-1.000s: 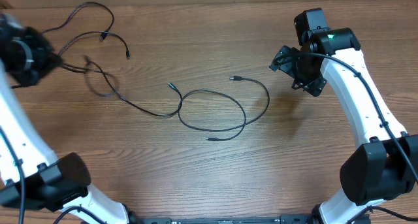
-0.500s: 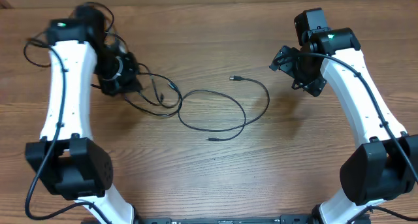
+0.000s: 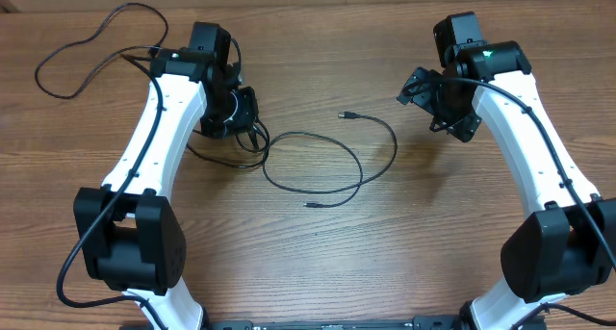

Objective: Untangle cables

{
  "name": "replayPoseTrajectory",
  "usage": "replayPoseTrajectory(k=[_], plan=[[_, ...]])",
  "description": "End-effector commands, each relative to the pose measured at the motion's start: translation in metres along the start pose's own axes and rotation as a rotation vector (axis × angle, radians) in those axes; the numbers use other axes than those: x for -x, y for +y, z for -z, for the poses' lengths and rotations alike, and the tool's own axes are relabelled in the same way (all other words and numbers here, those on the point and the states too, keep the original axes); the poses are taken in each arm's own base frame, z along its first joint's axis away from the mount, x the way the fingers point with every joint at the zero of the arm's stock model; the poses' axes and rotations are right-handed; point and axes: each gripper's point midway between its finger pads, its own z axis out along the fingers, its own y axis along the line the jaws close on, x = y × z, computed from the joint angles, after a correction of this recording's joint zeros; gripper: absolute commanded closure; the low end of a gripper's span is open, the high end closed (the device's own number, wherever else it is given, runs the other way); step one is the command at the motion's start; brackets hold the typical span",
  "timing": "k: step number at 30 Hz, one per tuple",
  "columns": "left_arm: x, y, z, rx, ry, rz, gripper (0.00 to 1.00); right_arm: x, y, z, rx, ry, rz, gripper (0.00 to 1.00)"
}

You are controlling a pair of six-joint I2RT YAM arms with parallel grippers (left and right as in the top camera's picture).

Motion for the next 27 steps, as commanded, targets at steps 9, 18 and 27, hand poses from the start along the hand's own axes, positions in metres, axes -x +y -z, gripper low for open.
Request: replayPoseTrajectory(k=[9,18,27], plan=[[0.033,0.006,0.005,0.038,-0.151,0.093,0.72,0.001,0.000,0.000,0.002,0.000,0.002,0.00],[0.020,0.011,0.003,0.059,-0.098,0.103,0.29,0.001,-0.001,0.000,0.002,-0.001,0.001,0.00],[-0.024,0.029,-0.015,0.119,0.067,0.137,0.24,0.001,0.000,0.000,0.002,0.000,0.002,0.00]])
